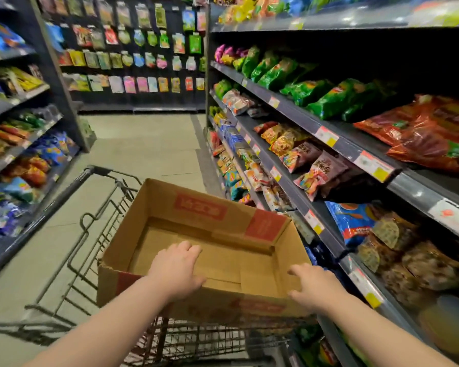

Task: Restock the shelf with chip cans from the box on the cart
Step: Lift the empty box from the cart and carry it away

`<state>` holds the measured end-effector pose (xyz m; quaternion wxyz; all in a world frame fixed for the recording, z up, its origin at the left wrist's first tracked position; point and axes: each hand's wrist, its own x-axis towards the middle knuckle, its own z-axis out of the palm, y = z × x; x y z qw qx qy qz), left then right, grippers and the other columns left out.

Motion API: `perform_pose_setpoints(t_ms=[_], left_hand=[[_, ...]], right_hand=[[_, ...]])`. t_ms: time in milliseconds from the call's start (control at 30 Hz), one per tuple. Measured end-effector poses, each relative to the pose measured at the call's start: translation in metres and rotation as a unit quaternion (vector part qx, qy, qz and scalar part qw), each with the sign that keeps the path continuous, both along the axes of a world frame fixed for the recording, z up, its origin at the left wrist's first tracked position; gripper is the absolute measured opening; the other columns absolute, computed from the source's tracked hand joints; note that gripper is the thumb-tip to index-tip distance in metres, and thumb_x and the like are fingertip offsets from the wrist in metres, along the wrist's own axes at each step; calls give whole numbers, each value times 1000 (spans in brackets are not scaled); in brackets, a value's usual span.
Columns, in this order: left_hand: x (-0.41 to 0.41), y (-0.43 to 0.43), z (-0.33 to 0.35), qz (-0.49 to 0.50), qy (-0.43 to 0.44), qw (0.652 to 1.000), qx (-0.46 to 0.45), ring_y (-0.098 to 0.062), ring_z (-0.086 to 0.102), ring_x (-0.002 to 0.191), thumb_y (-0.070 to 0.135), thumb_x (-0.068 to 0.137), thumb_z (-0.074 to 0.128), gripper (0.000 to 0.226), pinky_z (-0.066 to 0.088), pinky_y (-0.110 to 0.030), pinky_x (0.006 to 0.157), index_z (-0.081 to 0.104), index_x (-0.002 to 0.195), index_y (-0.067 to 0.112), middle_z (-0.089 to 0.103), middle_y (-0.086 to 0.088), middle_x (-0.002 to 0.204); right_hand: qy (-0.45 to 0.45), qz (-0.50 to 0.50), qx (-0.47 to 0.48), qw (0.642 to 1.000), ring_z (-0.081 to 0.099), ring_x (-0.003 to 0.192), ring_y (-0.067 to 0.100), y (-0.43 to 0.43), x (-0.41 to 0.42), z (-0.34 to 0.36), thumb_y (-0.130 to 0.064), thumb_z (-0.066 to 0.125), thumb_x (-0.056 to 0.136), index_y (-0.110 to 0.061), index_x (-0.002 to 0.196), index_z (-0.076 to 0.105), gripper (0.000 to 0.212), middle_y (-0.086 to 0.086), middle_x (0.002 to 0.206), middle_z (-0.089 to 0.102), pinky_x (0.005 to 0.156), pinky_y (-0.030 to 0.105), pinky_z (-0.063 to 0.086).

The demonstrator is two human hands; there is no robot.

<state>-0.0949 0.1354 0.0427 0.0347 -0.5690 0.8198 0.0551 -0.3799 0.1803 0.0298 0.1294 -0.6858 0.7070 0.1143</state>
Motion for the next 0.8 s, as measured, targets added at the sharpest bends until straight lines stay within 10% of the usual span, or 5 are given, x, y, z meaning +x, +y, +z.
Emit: perform_pose_setpoints(t_ms=[800], left_hand=[[124, -185, -49, 239, -21, 971, 7, -34, 16, 144, 60, 78, 62, 104, 20, -43, 118, 5, 153, 16, 12, -17, 157]], right_hand=[[5, -171, 113, 979, 40, 130, 26, -129, -38, -72, -39, 50, 91, -27, 141, 32, 55, 0, 145, 36, 101, 40, 40]])
